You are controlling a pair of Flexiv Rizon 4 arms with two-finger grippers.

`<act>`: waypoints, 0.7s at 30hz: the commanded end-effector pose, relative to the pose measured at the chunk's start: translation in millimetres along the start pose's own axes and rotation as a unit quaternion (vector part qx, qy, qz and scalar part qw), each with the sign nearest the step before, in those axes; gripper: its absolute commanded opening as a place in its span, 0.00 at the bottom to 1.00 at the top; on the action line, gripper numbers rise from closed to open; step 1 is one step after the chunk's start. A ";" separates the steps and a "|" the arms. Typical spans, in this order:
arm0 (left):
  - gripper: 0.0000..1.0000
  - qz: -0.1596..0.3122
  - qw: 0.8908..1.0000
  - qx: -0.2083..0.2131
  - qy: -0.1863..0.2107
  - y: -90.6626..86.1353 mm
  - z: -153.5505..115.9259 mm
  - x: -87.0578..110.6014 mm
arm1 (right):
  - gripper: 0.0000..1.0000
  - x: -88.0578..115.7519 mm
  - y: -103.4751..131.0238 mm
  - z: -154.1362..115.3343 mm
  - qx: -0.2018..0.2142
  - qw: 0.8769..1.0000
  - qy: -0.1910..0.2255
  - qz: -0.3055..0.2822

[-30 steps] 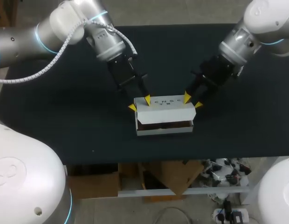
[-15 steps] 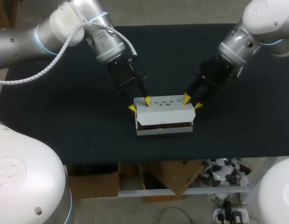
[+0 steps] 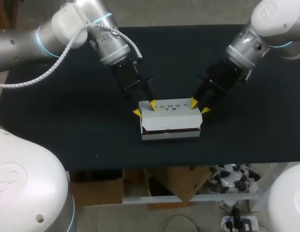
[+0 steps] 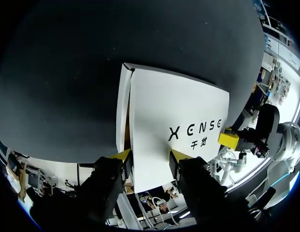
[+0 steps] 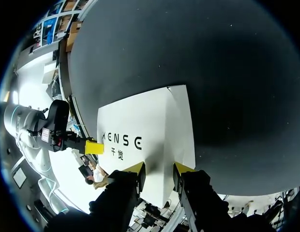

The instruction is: Assemble the packaging by folding the flat box into shape, placing the metal phone stand inside, and closing the box properly

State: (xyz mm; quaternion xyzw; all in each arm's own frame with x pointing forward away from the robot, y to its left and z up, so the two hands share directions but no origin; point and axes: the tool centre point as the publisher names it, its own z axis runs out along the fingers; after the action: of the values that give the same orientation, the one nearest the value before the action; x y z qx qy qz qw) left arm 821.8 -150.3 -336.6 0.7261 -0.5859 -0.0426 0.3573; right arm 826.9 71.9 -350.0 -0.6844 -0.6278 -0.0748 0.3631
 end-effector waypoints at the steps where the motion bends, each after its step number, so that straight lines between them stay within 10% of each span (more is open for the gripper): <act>1: 0.49 0.000 1.000 0.001 -0.001 -0.5 2.2 2.4 | 0.39 2.5 2.2 2.3 0.003 1.000 0.000 0.000; 21: 0.49 0.001 1.000 0.002 -0.003 2.5 1.2 6.1 | 0.39 4.6 0.2 0.8 0.002 1.000 -0.002 -0.003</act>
State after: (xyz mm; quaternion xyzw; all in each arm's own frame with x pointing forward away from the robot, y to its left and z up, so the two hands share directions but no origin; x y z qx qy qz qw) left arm 821.4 -151.8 -335.2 0.7257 -0.5871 -0.0425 0.3562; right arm 827.2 72.0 -349.0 -0.6830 -0.6299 -0.0750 0.3622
